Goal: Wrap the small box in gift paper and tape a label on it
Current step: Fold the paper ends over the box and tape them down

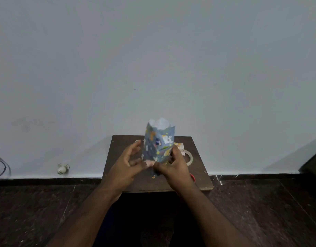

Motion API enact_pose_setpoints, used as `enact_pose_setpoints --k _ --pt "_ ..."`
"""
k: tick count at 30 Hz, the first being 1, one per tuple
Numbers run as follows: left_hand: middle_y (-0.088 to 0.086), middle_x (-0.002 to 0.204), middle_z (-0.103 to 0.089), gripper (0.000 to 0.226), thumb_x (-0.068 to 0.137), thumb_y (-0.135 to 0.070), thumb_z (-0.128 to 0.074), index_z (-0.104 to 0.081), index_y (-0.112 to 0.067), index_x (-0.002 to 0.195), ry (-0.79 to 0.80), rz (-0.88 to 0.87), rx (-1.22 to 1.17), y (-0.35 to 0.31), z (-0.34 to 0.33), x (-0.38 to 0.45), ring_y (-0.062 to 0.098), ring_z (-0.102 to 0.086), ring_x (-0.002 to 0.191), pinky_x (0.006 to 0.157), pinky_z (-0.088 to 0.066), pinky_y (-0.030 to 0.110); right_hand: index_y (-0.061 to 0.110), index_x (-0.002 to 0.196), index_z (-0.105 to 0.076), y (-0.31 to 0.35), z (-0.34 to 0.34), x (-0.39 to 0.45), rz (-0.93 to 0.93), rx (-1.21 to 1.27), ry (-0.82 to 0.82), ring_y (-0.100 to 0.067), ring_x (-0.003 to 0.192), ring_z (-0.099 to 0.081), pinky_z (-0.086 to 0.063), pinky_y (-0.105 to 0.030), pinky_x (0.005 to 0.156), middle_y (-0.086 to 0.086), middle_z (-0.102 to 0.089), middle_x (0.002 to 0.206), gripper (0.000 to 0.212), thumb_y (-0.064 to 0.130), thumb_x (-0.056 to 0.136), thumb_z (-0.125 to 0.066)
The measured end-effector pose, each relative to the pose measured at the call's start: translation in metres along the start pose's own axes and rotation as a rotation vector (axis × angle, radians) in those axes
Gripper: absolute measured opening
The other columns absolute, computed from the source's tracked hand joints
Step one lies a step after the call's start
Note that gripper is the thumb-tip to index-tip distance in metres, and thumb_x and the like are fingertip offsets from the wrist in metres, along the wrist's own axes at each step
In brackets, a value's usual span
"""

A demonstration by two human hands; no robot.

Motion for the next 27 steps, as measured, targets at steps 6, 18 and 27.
enact_pose_setpoints --k 6,18,27 --pt "0.000 0.122 -0.072 0.069 0.066 -0.029 -0.091 -0.059 -0.029 0.128 -0.028 0.013 -0.160 0.007 0.000 0.001 0.023 -0.068 0.114 0.085 -0.059 0.039 0.039 0.140 -0.053 -0.001 -0.017 -0.010 0.186 -0.325 0.104 -0.011 0.131 -0.052 -0.052 -0.044 0.100 0.018 -0.054 0.138 0.063 0.025 0.082 -0.075" --pt "0.009 0.128 -0.069 0.035 0.096 -0.004 -0.056 -0.058 -0.015 0.130 -0.035 0.152 -0.425 0.003 0.019 0.006 0.030 -0.067 0.116 0.094 -0.055 0.052 0.028 0.142 -0.053 -0.004 0.007 0.013 -0.112 -0.218 0.040 -0.006 0.128 -0.053 -0.049 -0.039 0.107 0.014 -0.055 0.141 0.072 0.037 0.077 -0.083" --pt "0.006 0.127 -0.069 0.053 0.097 0.003 -0.042 -0.055 -0.027 0.139 -0.006 0.122 -0.375 -0.003 0.016 0.007 0.031 -0.067 0.115 0.099 -0.051 0.059 0.030 0.120 -0.065 -0.011 -0.005 0.000 -0.113 -0.074 0.090 -0.020 0.102 -0.071 -0.061 -0.047 0.086 0.003 -0.073 0.114 0.045 0.015 0.081 -0.082"
Point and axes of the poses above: each hand's wrist, its own x-axis towards the middle knuckle, its own z-axis out of the back of the hand, y = z × x, the point moved 3 cm from there along x, towards the middle knuckle
